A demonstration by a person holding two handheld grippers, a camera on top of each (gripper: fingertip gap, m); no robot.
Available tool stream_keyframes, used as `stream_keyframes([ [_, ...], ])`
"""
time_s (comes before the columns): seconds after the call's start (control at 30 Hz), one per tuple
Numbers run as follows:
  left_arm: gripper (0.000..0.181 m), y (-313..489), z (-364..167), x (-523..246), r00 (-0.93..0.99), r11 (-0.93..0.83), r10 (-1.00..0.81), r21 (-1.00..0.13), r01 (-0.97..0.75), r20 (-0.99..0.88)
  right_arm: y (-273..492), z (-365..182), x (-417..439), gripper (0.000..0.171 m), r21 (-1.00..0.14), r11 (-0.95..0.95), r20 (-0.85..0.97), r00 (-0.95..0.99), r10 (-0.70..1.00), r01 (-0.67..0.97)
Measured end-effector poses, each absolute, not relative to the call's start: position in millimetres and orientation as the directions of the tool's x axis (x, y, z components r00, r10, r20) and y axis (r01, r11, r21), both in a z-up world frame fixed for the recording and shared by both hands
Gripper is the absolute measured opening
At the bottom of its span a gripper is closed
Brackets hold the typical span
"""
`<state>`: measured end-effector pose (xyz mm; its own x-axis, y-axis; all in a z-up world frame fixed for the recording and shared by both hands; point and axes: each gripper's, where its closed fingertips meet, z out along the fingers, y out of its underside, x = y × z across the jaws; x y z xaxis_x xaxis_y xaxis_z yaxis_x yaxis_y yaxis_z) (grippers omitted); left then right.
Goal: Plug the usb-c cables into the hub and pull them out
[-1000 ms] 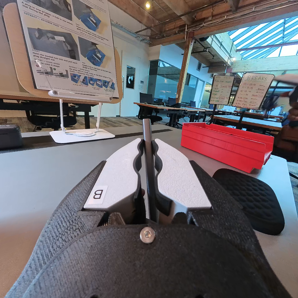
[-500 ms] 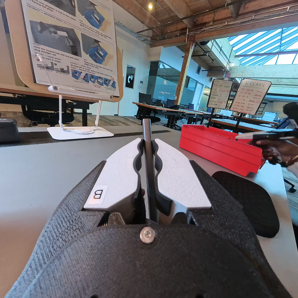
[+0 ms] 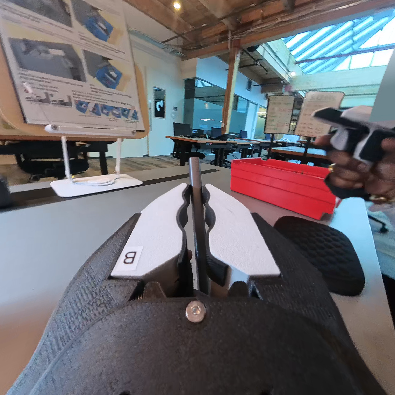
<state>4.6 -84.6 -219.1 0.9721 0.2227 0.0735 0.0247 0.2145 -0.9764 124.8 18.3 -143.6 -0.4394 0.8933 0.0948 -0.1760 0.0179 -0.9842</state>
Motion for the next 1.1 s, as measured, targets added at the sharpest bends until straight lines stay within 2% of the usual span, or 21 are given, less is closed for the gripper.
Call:
stream_keyframes([
  [0.07, 0.011, -80, -220, 18, 0.985, 0.190, 0.171, -0.981, -0.039, -0.006, -35, -181, 107, 0.036, -0.983, 0.158, 0.185, -0.592, 0.785, -0.098],
  [0.13, 0.012, -75, -223, 30, 0.985, 0.153, 0.141, -0.981, -0.120, -0.099, -61, -212, 88, 0.031, -0.927, 0.365, 0.337, -0.612, 0.715, -0.084],
  [0.2, 0.012, -70, -226, 45, 0.973, 0.126, 0.103, -0.968, -0.218, -0.206, -77, -226, 76, 0.029, -0.888, 0.456, 0.382, -0.646, 0.661, -0.058],
  [0.3, 0.012, -67, -230, 54, 0.947, 0.105, 0.096, -0.943, -0.316, -0.306, -82, -221, 70, 0.028, -0.873, 0.481, 0.401, -0.683, 0.611, -0.082],
  [0.43, 0.012, -67, -230, 61, 0.952, 0.117, 0.033, -0.944, -0.307, -0.306, -72, -215, 73, 0.025, -0.870, 0.483, 0.406, -0.706, 0.580, -0.104],
  [0.6, 0.012, -65, -237, 83, 0.912, 0.118, -0.069, -0.911, -0.396, -0.405, -80, -221, 79, 0.027, -0.854, 0.500, 0.419, -0.758, 0.500, -0.142],
  [0.7, 0.012, -65, -239, 86, 0.899, 0.118, -0.077, -0.899, -0.422, -0.432, -83, -229, 81, 0.018, -0.821, 0.548, 0.451, -0.768, 0.455, -0.158],
  [0.77, 0.029, -67, -233, 87, 0.906, 0.157, -0.080, -0.903, -0.400, -0.416, -80, -231, 86, 0.016, -0.819, 0.557, 0.435, -0.780, 0.450, -0.135],
  [0.83, 0.038, -73, -220, 86, 0.935, 0.233, -0.086, -0.919, -0.317, -0.344, -78, -223, 92, 0.014, -0.833, 0.527, 0.451, -0.760, 0.468, -0.169],
  [0.97, 0.040, -101, -179, 62, 0.993, 0.478, -0.034, -0.874, -0.086, -0.117, -67, -207, 105, 0.012, -0.845, 0.489, 0.491, -0.677, 0.549, -0.216],
  [1.1, 0.039, -123, -166, 18, 0.990, 0.593, 0.109, -0.805, 0.010, 0.093, -41, -178, 120, 0.010, -0.807, 0.535, 0.581, -0.496, 0.645, -0.250],
])
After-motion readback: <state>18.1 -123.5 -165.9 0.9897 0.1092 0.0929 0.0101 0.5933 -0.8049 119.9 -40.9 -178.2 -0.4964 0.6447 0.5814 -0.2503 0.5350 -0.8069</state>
